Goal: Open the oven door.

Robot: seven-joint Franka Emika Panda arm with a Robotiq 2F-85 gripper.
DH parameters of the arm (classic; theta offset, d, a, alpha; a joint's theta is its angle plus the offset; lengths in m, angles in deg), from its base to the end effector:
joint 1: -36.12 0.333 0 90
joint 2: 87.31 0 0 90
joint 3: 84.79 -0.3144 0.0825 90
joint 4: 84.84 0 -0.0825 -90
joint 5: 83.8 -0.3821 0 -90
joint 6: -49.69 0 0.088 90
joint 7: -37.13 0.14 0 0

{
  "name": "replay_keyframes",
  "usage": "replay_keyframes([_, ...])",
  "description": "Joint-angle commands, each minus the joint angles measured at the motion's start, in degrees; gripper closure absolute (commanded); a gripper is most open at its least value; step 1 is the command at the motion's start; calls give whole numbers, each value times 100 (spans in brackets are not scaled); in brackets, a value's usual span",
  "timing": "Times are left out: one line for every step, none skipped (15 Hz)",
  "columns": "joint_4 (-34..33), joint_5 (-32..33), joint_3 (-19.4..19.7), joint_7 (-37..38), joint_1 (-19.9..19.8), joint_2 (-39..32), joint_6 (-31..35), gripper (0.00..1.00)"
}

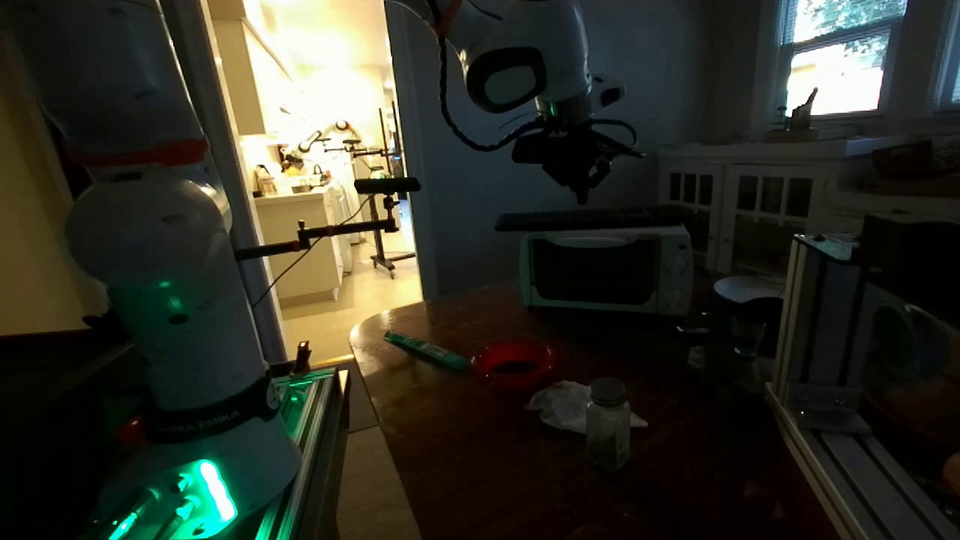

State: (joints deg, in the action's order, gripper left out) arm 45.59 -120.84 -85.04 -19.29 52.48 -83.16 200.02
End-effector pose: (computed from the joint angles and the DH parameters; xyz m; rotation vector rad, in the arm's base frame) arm 0.5311 0.1539 0.3998 -2.5739 -1.0489 -0.7481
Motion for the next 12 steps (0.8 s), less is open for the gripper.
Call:
replay_keyframes([-48,-586,-280,-273,-171,-239,207,100])
replay_keyframes([-71,-776,-349,-405,-178,-329,335,100])
replay_keyframes([-93,-861,-420,-509,-196,-431,467,100])
replay_keyframes([-129,-995,-484,-629,-215,-530,529,100])
replay_keyframes([-152,-1148,-366,-802,-32,-659,695,100])
replay_keyframes([-192,-1306,-410,-954,-22,-790,872,100])
replay_keyframes([-246,-1540,-437,-1156,-14,-904,972,100])
replay_keyframes([-311,-1758,-475,-1353,-22,-1022,1058,100])
replay_keyframes([-388,-1980,-517,-1563,-43,-1128,1127,100])
replay_keyframes([-491,-2284,-563,-1817,-70,-1233,1161,100])
replay_keyframes([-601,-2577,-606,-2067,-94,-1334,1206,100])
replay_keyframes([-703,-2836,-636,-2294,-116,-1426,1220,100])
